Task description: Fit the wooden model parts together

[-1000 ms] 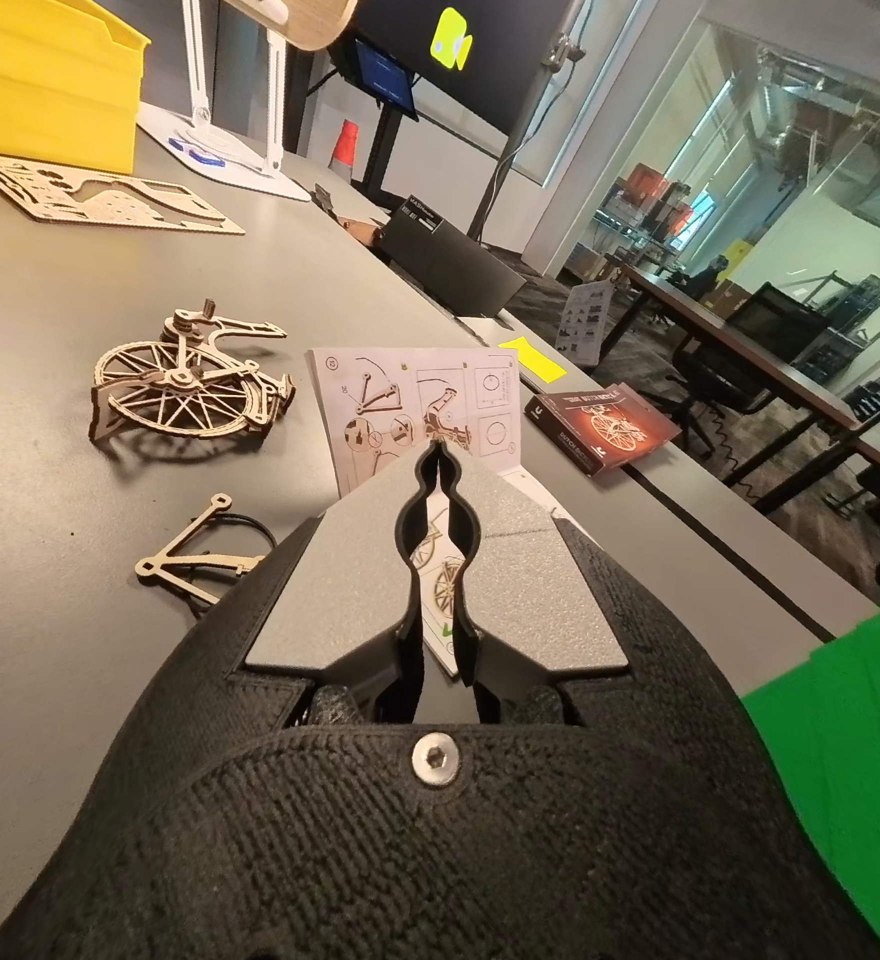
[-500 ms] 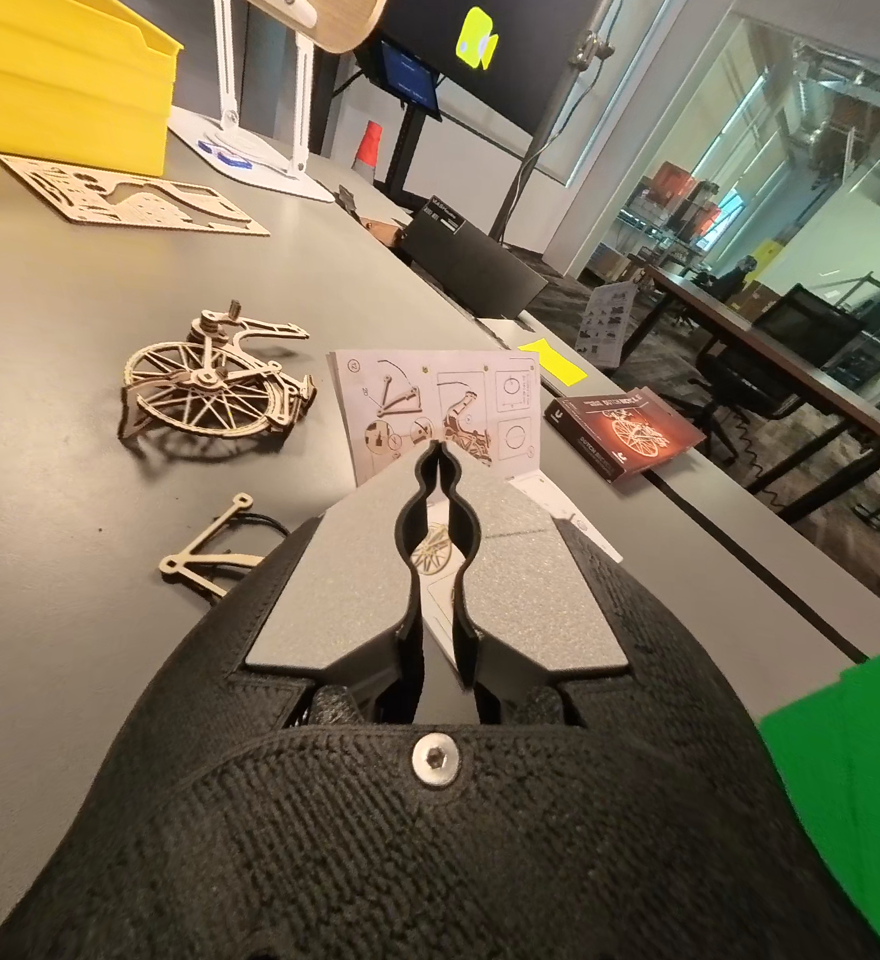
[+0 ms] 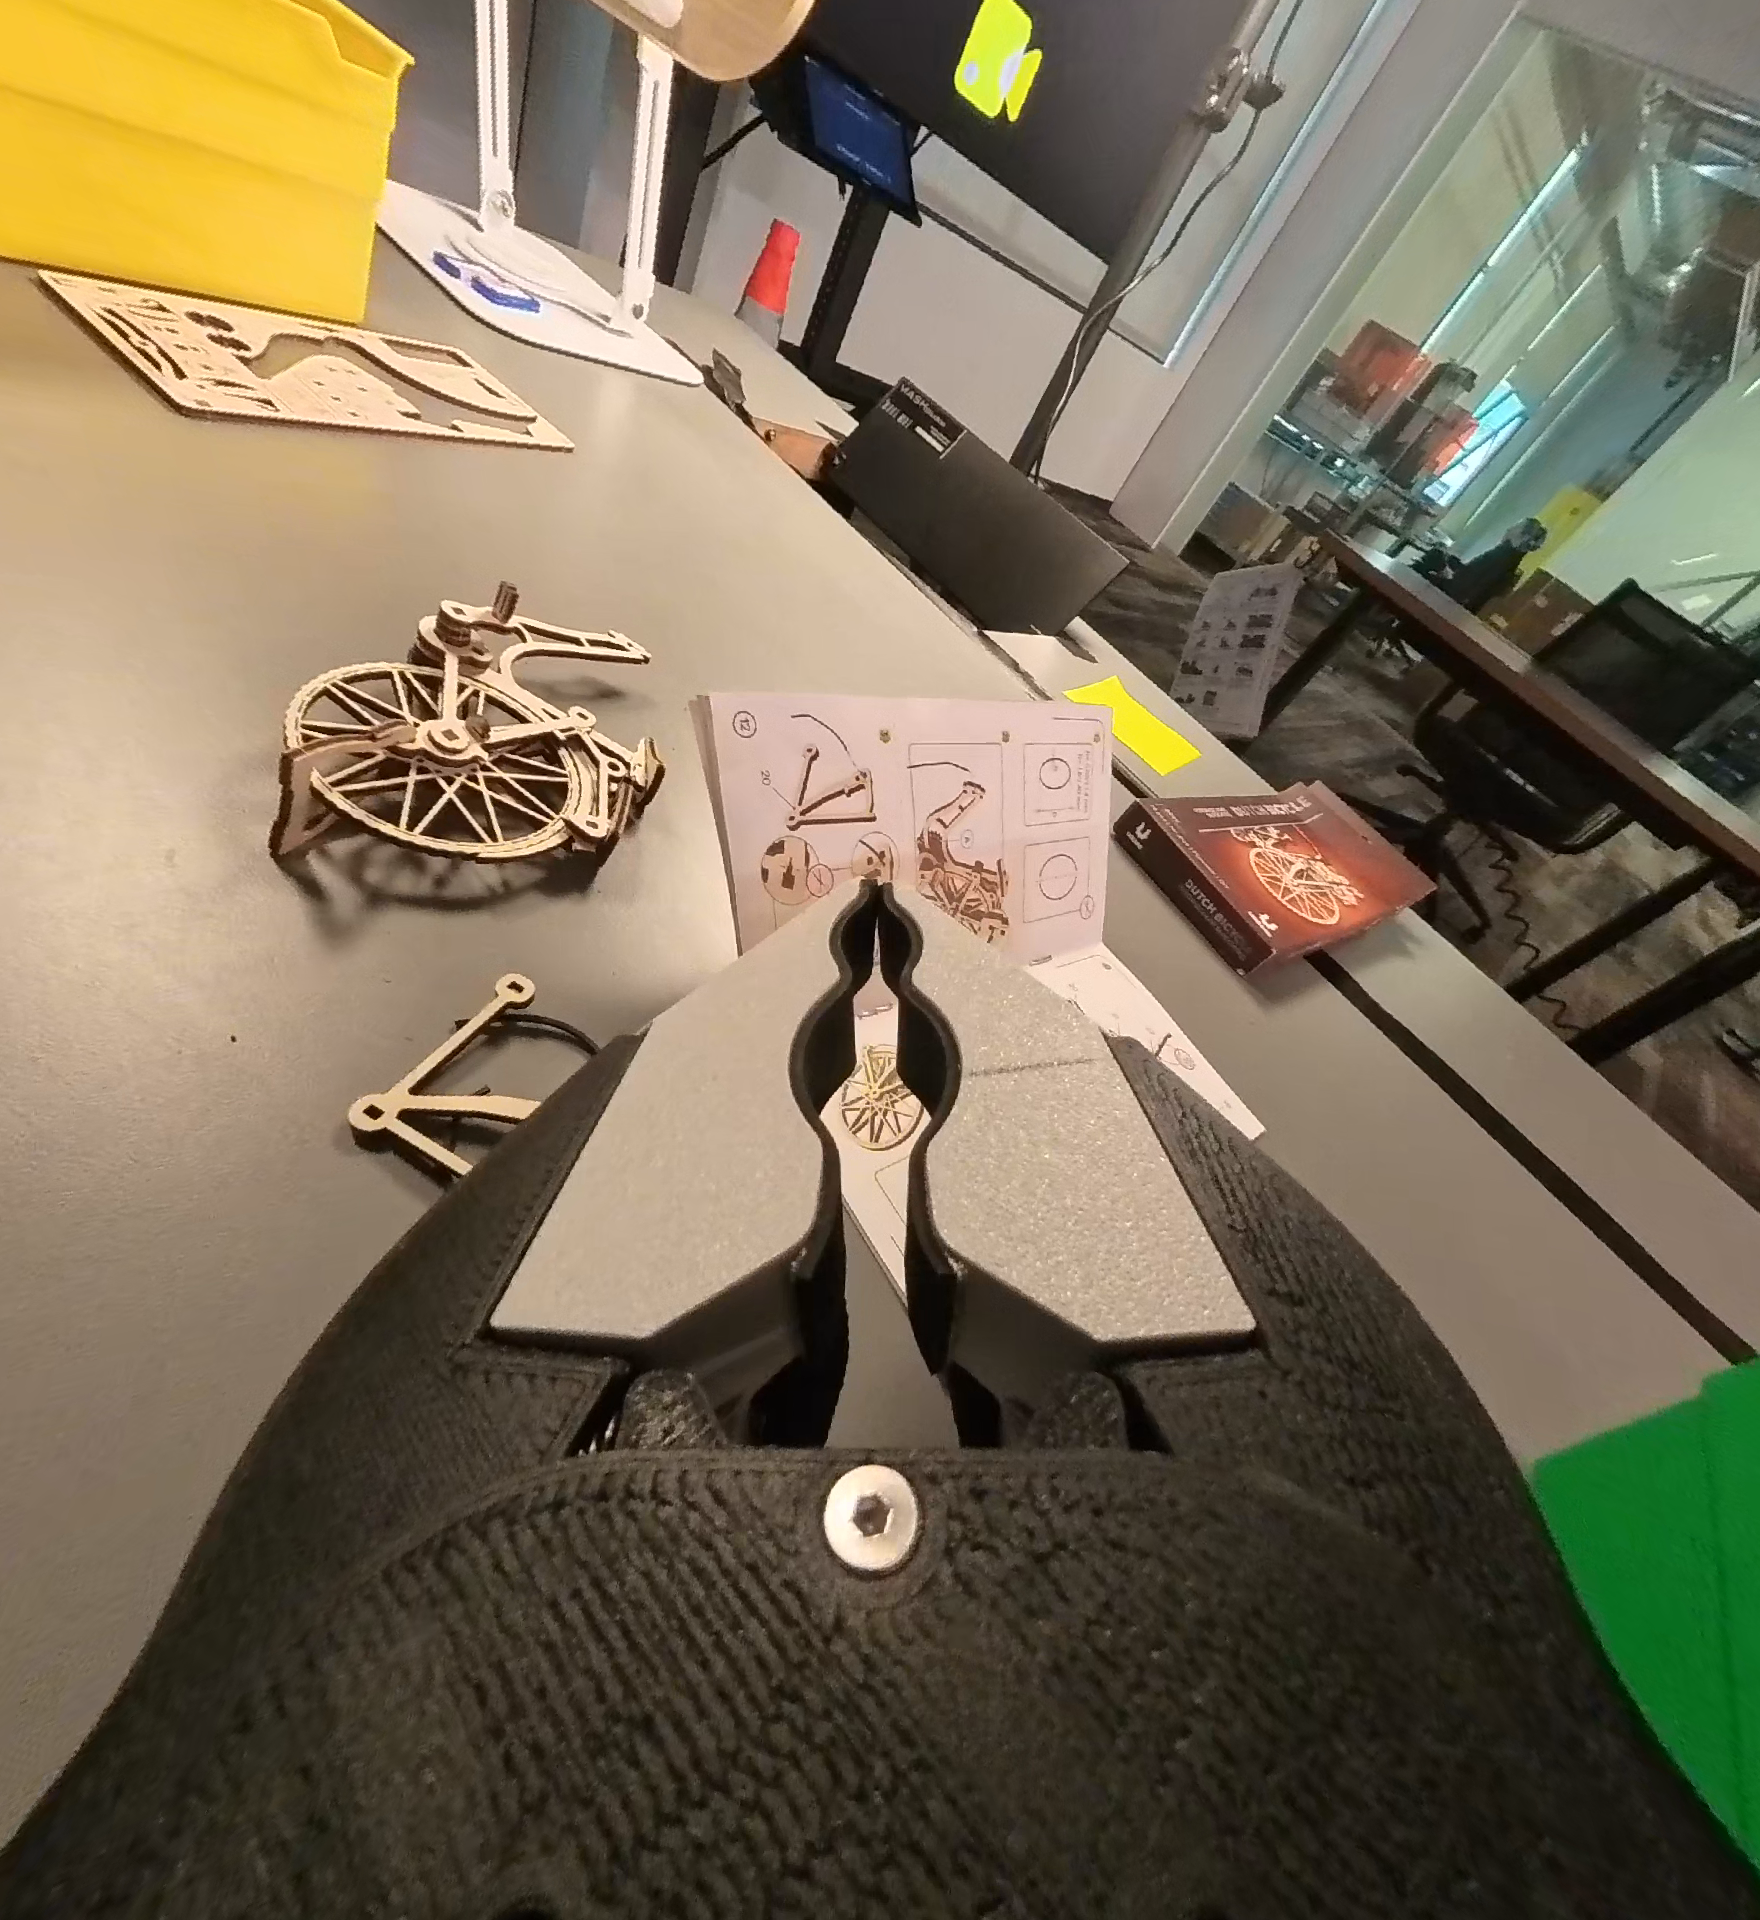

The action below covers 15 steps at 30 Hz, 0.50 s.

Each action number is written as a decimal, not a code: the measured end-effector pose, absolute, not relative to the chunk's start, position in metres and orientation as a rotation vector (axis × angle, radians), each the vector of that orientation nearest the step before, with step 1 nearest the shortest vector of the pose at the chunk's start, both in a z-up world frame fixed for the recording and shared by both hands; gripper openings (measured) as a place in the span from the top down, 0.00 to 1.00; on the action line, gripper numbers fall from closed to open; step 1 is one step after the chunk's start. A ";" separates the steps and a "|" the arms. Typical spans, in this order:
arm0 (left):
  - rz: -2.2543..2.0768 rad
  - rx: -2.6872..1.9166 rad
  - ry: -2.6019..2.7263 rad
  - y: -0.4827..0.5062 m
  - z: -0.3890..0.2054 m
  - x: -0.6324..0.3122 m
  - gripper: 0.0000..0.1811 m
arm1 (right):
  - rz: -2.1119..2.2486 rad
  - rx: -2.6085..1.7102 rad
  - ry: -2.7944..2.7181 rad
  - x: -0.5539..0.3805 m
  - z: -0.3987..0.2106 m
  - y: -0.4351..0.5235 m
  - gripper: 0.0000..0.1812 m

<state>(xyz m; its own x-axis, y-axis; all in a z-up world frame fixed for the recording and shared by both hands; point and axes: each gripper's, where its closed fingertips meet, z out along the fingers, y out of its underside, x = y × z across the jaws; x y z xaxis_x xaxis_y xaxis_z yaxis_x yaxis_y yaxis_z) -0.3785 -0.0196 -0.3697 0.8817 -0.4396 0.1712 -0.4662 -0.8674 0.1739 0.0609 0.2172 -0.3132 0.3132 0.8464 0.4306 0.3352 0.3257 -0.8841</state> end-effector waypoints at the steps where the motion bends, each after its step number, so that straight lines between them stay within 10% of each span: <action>1: 0.185 2.836 -0.697 -0.020 -0.369 -0.378 0.70 | 0.490 -1.252 -1.266 0.061 -0.313 0.217 1.00; 15: 0.328 2.782 -0.530 -0.046 -0.342 -0.360 0.76 | 0.487 -1.250 -1.273 0.060 -0.314 0.217 1.00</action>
